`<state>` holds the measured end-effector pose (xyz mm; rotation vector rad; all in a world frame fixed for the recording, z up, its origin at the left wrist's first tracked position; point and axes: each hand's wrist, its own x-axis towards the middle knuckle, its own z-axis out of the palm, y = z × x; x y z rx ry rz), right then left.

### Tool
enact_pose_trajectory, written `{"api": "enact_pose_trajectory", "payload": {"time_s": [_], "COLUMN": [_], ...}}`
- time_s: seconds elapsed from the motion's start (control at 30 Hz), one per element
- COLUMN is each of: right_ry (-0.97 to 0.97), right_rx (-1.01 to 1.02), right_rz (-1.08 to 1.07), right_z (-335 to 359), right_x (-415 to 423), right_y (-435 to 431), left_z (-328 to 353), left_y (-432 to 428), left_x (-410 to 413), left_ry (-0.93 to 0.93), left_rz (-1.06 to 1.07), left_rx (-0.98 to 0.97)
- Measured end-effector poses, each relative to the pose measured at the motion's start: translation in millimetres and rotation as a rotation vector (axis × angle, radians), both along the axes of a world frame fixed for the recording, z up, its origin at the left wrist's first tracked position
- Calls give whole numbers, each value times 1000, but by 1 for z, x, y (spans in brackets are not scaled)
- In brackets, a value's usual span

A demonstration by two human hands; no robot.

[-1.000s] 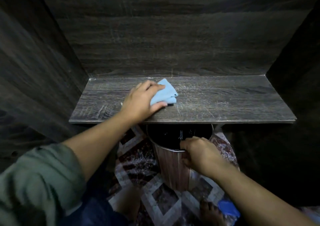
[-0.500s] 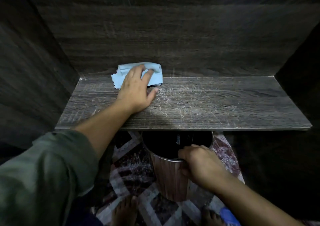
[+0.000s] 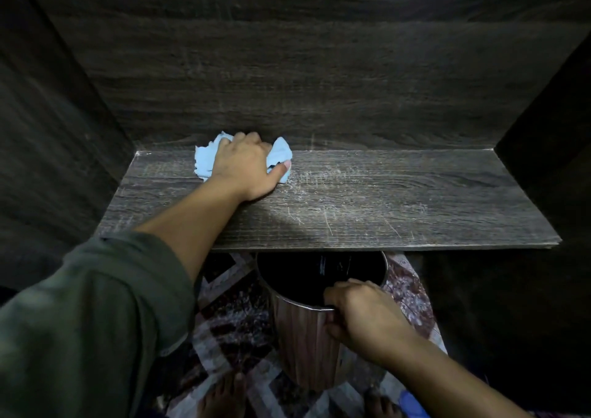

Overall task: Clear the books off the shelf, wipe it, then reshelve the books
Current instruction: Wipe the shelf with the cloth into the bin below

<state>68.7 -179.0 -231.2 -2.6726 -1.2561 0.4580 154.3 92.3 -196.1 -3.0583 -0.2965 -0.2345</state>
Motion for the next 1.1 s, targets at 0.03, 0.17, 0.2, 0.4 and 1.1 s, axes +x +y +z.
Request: {"api": "enact_pose_trajectory", "payload": {"time_s": [0.03,0.17,0.2,0.4,1.1], "right_ry": [2,2,-1,-19,-36], "right_rx": [6,22,25,63,32], "right_rz": [-1,3,4,16,56], "right_z": [1,0,1,0,0], "right_x": [0,0,0,1,-4], "right_y": [0,-2,-3,-7,25], "left_z": [-1,-4,-5,5,-14], "left_y": [-3,-27,-33,-18,103], "left_x": [-3,-25,-31,-63,-85], "left_ry": [1,17,28,-76,-48], "left_rz": [0,40,34,-222,599], "left_rx": [3,-8,-37,-29,-143]}}
